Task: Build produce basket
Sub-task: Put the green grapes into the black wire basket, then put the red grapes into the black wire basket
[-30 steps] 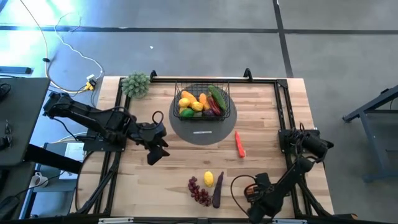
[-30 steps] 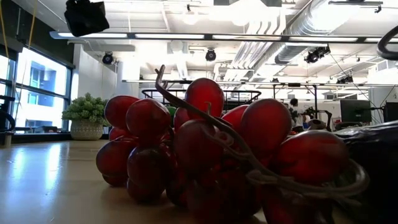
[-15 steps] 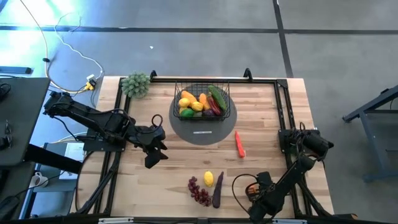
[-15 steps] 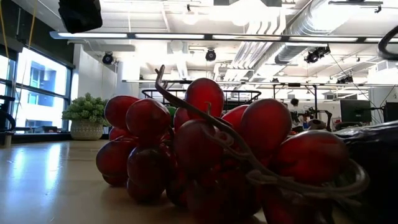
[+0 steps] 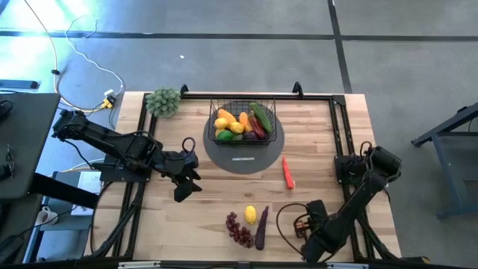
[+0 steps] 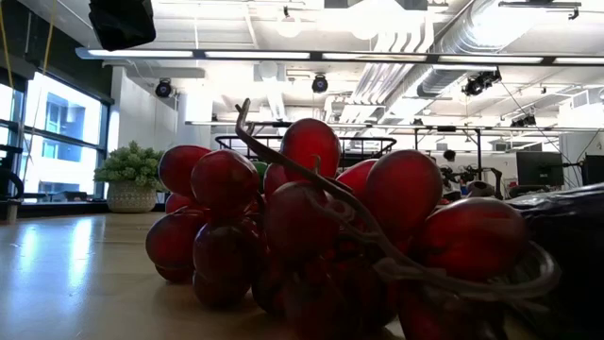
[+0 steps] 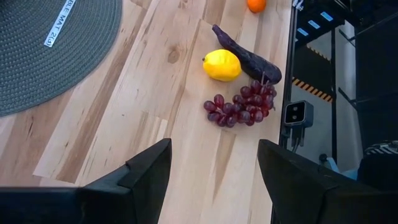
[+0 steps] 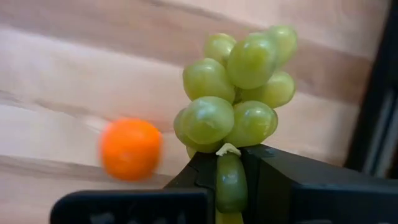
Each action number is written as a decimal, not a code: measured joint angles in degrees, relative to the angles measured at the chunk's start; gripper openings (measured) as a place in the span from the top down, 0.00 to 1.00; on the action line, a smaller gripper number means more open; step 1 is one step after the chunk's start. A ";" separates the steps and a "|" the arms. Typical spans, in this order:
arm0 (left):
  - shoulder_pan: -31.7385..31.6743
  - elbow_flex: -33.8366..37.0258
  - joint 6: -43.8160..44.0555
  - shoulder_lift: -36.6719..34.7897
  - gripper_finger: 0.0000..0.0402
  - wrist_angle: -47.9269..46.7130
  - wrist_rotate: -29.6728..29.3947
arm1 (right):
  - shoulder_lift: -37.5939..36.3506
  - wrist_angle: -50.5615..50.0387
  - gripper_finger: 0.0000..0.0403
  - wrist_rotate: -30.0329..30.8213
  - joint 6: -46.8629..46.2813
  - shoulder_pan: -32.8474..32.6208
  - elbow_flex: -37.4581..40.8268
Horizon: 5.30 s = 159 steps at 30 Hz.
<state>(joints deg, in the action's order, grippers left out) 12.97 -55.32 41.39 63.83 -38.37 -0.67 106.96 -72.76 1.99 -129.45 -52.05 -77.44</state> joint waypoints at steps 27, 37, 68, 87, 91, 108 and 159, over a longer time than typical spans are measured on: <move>-2.53 -0.01 -5.48 -0.02 0.43 -6.94 -13.14 | -18.40 1.82 0.99 32.93 24.46 18.03 -0.08; -8.87 -0.01 -9.60 -0.02 0.43 -6.88 -17.89 | -21.21 14.17 1.00 32.05 49.67 33.56 -0.10; -28.49 -0.01 -34.45 -0.02 0.43 -1.58 -19.18 | -20.74 37.23 0.99 21.03 87.52 66.73 -0.12; -29.19 -0.01 -37.13 -0.02 0.43 -0.76 -19.02 | -10.63 37.32 0.99 8.69 81.84 72.32 -0.10; -29.20 -0.01 -37.14 -0.02 0.43 -0.76 -19.02 | -9.12 37.17 0.99 6.52 81.44 72.84 -0.10; -29.20 -0.01 -42.02 -0.02 0.43 -0.76 -19.91 | -8.59 37.12 0.63 6.33 83.25 75.67 -0.06; -10.05 -0.06 -52.53 7.12 0.39 21.83 6.59 | -25.44 40.35 0.44 10.06 81.30 57.12 -0.12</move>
<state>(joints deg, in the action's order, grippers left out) 2.92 -55.37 -11.15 70.96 -16.54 5.92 81.52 -32.41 12.05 -48.15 5.07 -77.56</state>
